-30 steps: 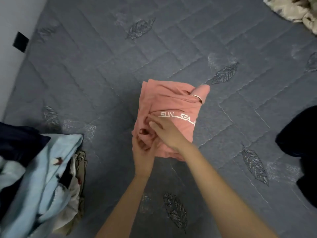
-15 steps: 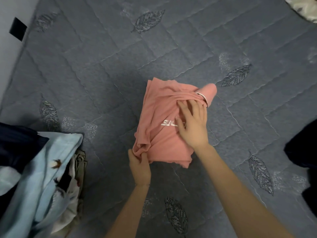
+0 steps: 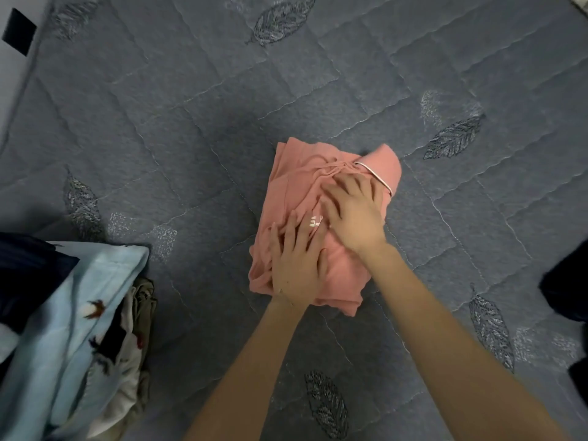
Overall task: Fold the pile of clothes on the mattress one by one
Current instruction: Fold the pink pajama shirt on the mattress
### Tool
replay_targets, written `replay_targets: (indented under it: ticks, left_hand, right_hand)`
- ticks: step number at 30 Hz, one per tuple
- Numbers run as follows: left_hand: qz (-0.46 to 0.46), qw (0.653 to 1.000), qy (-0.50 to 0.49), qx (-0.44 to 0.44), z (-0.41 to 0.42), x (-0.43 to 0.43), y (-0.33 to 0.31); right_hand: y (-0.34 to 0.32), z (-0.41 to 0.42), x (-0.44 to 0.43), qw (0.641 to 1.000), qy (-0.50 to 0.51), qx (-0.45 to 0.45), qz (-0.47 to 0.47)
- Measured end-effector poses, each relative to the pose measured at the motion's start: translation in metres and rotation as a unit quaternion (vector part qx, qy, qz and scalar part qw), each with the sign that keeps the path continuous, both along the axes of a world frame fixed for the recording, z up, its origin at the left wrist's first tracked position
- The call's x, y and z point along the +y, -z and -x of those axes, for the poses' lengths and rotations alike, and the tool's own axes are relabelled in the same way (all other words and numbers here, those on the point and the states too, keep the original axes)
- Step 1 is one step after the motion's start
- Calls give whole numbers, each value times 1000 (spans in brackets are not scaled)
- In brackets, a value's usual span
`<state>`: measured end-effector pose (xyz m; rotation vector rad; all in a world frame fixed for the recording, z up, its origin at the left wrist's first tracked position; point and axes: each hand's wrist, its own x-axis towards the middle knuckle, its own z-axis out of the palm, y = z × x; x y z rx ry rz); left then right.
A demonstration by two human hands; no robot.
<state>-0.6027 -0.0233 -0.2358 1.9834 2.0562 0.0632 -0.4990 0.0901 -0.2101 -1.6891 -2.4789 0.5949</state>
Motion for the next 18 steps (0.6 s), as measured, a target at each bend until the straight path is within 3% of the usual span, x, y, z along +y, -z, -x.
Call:
replay_targets:
  ticks: [3,6,8,12,18]
  left_hand:
    - [-3,999,-2,40,14,-10,14]
    - [-12,998,-31,52,28,-28,20]
    - [23,992,-119,26,31,-42,19]
    - [68,922,-339,-176,31,-64,8]
    - [-1,829,-383,-407,41,-48,-14]
  right_hand:
    - [-4,-3,21,990,40,8,-133]
    - [-3,-11,42,995,78,-57,-31]
    - [-1,-16,49,990,90,-86,66]
    - [4,-27,53,976,114,-46,179]
    - [-11,-40,38,945,225,88,220]
